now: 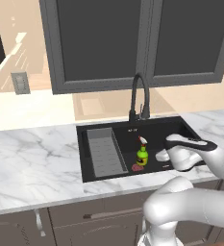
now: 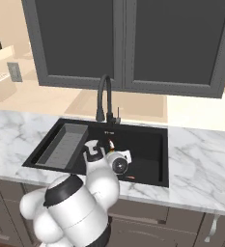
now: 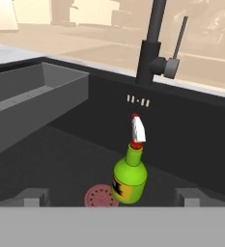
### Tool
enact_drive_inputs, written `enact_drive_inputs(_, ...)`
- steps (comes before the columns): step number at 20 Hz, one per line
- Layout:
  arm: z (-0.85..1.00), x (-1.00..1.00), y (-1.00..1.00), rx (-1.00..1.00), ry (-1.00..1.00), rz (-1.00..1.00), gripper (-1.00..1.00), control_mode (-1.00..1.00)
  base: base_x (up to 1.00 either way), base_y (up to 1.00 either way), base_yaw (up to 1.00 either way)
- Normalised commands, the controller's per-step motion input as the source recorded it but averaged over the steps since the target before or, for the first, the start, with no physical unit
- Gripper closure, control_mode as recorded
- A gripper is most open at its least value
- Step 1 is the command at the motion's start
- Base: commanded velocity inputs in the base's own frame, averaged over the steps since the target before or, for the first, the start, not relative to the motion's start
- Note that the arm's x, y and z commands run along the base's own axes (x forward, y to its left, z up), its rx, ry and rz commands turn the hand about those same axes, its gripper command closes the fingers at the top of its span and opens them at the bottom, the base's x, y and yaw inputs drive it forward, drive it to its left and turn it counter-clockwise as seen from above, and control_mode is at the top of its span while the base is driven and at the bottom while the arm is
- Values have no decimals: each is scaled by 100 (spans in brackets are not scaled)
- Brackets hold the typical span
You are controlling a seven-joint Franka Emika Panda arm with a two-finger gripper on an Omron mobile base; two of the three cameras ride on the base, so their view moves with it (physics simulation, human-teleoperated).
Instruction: Pick up the bar soap and spray from the sink, and place them back in the cabinet, and close the cabinet doors.
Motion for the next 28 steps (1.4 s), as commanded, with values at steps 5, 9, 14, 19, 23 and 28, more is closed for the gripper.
enact_drive_inputs(5,0,17,0,0,0,0,-100,-100,0,0,0)
enact_drive_inputs(9,0,18,0,0,0,0,-100,-100,0,0,0)
enact_drive_inputs(14,-4,10,0,0,0,0,-100,-100,0,0,0)
enact_drive_inputs(19,-10,8,0,0,0,0,-100,-100,0,0,0)
enact_drive_inputs(23,-15,10,1,0,0,0,-100,-100,0,0,0)
enact_drive_inputs(28,-16,3,0,0,0,0,-100,-100,0,0,0)
